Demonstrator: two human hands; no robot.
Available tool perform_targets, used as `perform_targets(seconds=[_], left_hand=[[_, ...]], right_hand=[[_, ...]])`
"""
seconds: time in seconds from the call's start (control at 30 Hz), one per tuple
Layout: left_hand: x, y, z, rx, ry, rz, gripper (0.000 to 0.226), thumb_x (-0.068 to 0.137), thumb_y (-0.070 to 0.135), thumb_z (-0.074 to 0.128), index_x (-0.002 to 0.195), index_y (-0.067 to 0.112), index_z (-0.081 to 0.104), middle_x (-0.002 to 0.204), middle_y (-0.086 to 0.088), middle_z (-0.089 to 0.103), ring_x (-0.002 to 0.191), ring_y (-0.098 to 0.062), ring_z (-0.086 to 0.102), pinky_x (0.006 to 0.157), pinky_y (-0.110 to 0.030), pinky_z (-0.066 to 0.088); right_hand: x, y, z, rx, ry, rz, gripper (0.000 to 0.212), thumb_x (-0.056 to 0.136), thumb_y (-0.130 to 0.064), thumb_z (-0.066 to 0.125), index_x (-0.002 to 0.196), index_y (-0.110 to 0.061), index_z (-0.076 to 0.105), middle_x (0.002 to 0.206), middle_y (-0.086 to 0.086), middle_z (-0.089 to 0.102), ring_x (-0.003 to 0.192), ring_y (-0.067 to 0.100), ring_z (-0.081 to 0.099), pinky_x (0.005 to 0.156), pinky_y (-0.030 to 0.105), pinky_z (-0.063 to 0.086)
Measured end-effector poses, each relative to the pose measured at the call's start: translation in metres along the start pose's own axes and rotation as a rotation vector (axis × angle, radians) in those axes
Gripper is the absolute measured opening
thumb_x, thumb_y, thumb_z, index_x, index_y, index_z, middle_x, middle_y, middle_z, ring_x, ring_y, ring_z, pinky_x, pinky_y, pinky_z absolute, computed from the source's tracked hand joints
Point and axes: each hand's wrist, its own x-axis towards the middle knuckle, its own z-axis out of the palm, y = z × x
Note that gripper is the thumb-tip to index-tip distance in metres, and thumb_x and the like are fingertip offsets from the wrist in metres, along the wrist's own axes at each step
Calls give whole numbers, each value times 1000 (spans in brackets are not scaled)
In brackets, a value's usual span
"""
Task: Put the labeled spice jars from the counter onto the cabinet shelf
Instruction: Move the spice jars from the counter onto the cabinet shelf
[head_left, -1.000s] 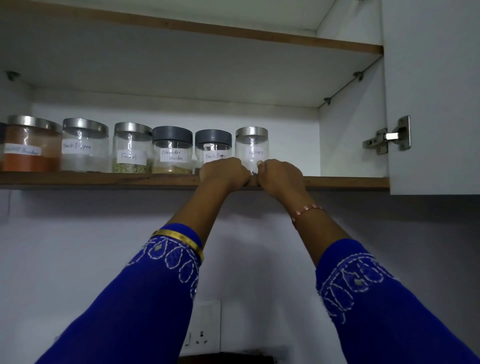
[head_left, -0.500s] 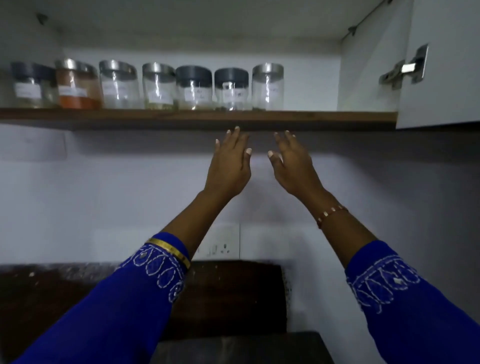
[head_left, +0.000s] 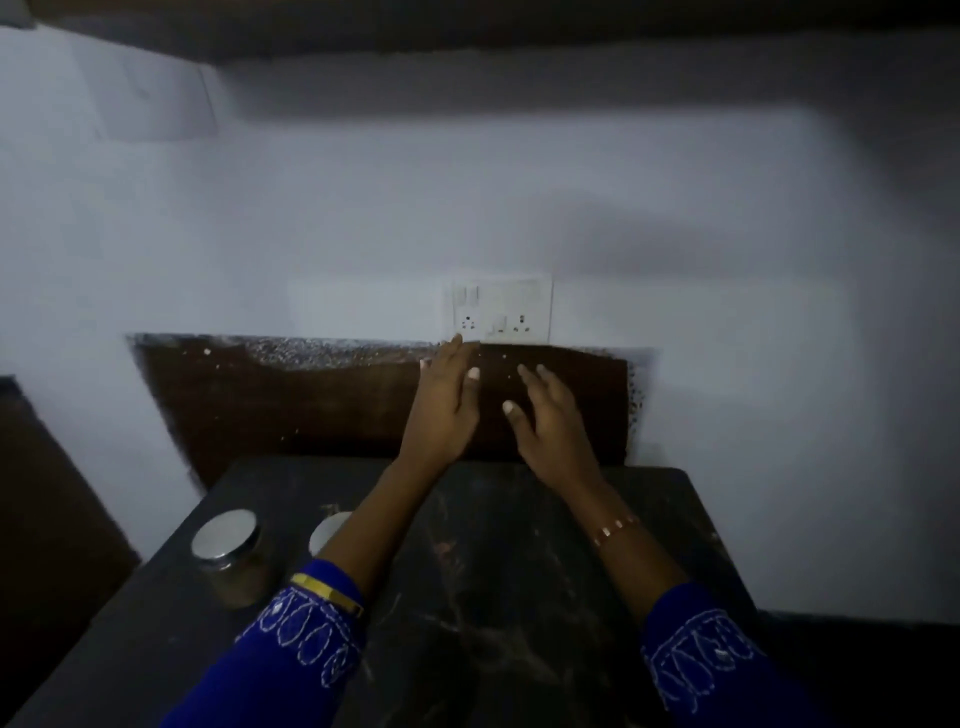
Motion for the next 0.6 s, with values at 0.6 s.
perform_targets(seconds=[0.6], left_hand=[[-122,-186,-83,-218,-79,-525,37,97,13,38,133,8,44,141,-11,45,131,-21,40,105,-27,31]], right_hand=[[-81,-67,211,11,-432,251,64,90,-39,53,146,-26,25,154,3,21,140,21,25,113,41,31]])
